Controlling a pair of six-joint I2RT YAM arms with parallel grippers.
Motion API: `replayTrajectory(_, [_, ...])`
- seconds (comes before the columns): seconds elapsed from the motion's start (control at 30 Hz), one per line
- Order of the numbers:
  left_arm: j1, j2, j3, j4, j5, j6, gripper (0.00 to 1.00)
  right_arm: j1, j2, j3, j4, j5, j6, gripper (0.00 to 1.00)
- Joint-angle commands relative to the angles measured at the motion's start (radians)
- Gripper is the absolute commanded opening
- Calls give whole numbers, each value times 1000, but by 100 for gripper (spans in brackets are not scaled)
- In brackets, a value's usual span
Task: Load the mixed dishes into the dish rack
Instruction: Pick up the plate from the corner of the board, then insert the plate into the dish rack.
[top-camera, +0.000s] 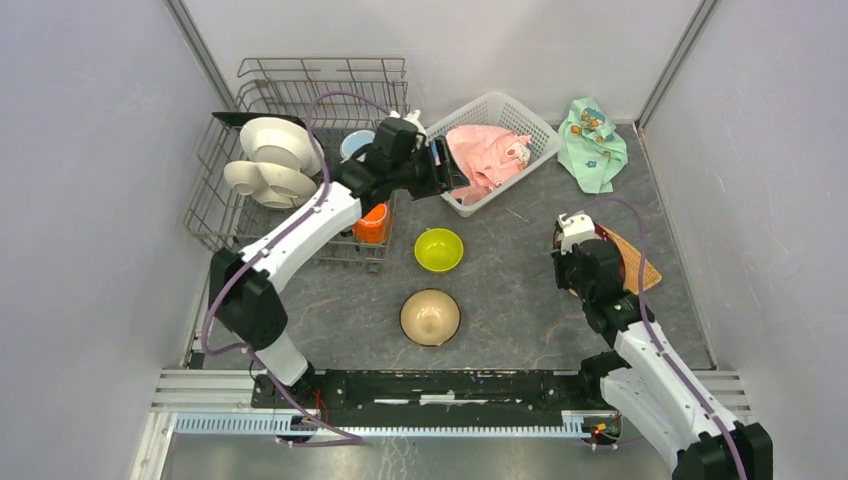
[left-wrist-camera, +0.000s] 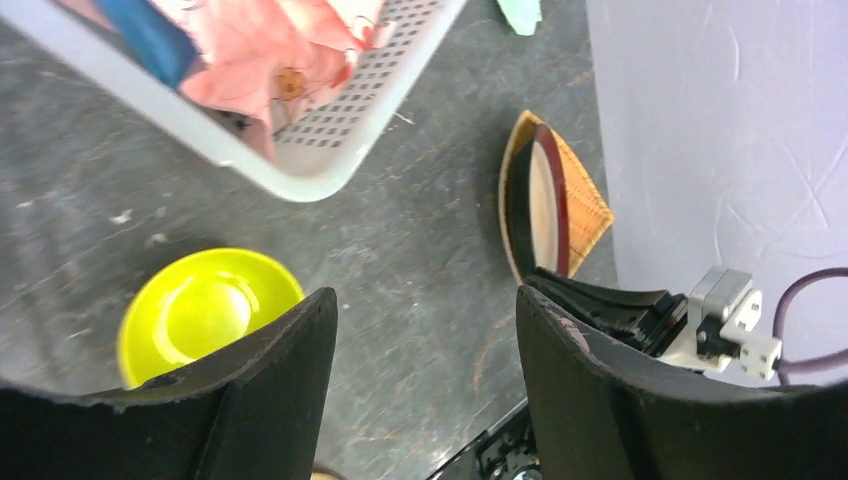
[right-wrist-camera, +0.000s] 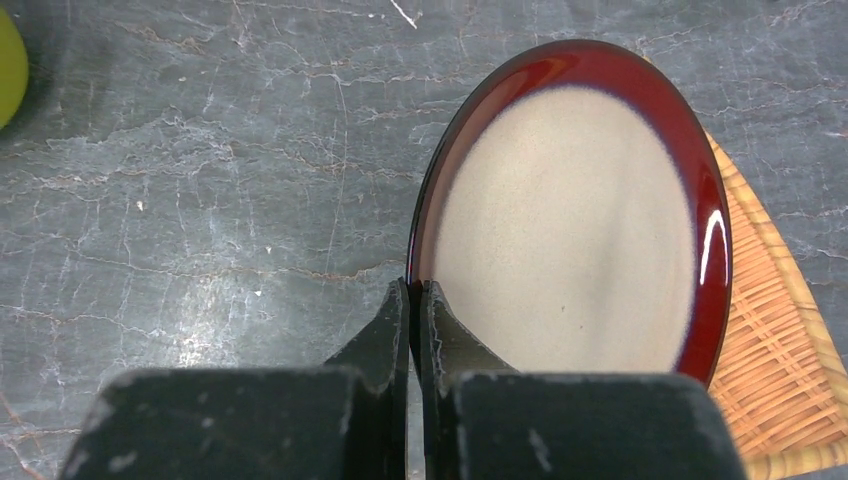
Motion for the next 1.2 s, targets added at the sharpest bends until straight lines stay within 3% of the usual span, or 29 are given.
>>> replayTrajectory(0.0, [-42,95,29,134,-1,-110,71,9,-87,-30,99,-1,50,0])
replayTrajectory(0.2, [-163,259,62,287,40,-203,71,9,-174,-37,97,-7,-20,0])
replayTrajectory(0.4, [-278,439,209,392,106,-333,78,9,-222,-46,72,-56,-11,0])
replayTrajectory(0.7, [-345,625,331,433,174,-390,83,9,-273,-59,51,-55,-15,0])
replayTrajectory(0.93, [-345,660,348,384,159,-398,80,8,-288,-68,65,-57,-18,0])
replayTrajectory(1.17, [-347,690,340,457,212,-470,64,9,-304,-78,74,-69,-24,0])
